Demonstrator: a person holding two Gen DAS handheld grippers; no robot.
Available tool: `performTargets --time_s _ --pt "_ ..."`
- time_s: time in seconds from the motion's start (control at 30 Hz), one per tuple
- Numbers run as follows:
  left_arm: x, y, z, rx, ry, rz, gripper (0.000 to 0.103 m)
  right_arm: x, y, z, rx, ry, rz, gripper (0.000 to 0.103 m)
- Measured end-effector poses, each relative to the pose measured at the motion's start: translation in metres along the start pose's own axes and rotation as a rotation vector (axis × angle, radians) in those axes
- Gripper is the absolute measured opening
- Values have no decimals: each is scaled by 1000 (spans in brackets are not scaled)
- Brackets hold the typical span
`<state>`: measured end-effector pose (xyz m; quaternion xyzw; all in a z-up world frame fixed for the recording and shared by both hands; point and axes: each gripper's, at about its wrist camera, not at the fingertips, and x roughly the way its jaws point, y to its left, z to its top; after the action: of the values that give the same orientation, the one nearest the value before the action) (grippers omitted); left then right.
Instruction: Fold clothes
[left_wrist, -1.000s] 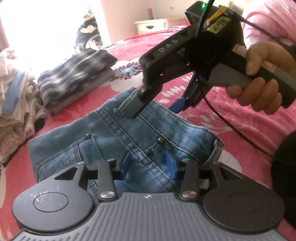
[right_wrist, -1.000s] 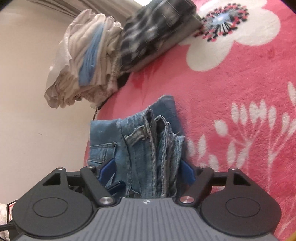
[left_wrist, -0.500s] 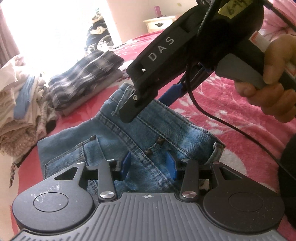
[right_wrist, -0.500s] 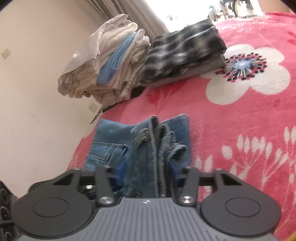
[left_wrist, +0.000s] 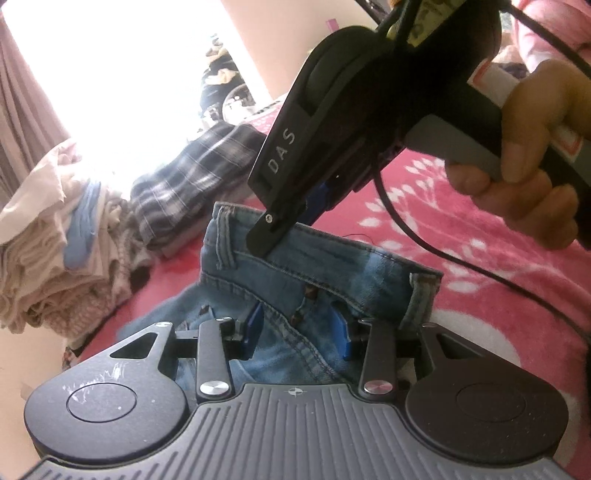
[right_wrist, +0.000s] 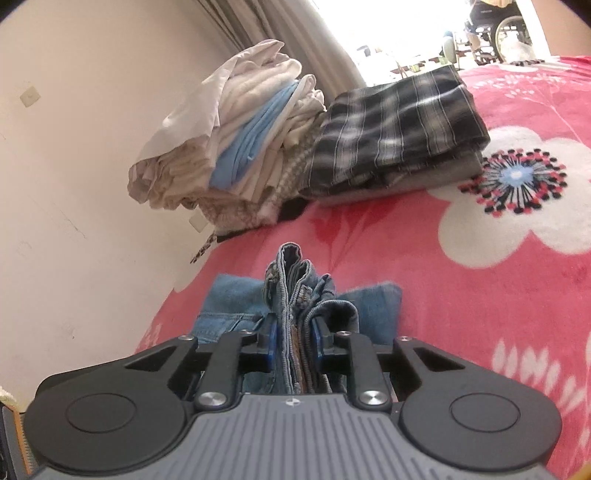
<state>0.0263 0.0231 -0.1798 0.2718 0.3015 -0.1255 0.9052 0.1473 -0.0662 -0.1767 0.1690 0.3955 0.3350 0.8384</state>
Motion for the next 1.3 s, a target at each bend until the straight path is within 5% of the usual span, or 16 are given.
performTargets --time_s 0.3,0.47,0.57,0.67,0.77,0.9,0.93,1.3 --pt "15 1 4 19 -14 12 39 7 -27 -8 92 1 -19 22" --pt "23 -3 0 37 -6 -29 39 0 -69 -9 297 76 -7 41" --pt "24 1 0 30 -4 -51 39 -31 -59 6 229 32 -61 41" --pt "24 7 -1 6 -1 -81 39 -39 -36 28 136 -31 -27 40" --pt "24 10 -2 -21 -2 -102 38 -9 -4 47 -48 -15 3 30" --pt "23 10 -4 -38 -12 -116 36 59 0 40 -165 109 -124 17" --pt "23 10 -6 -42 -20 -117 36 67 -8 34 -169 117 -160 7" --pt "-14 56 -7 -180 -21 -172 42 81 -26 21 -119 106 -208 7"
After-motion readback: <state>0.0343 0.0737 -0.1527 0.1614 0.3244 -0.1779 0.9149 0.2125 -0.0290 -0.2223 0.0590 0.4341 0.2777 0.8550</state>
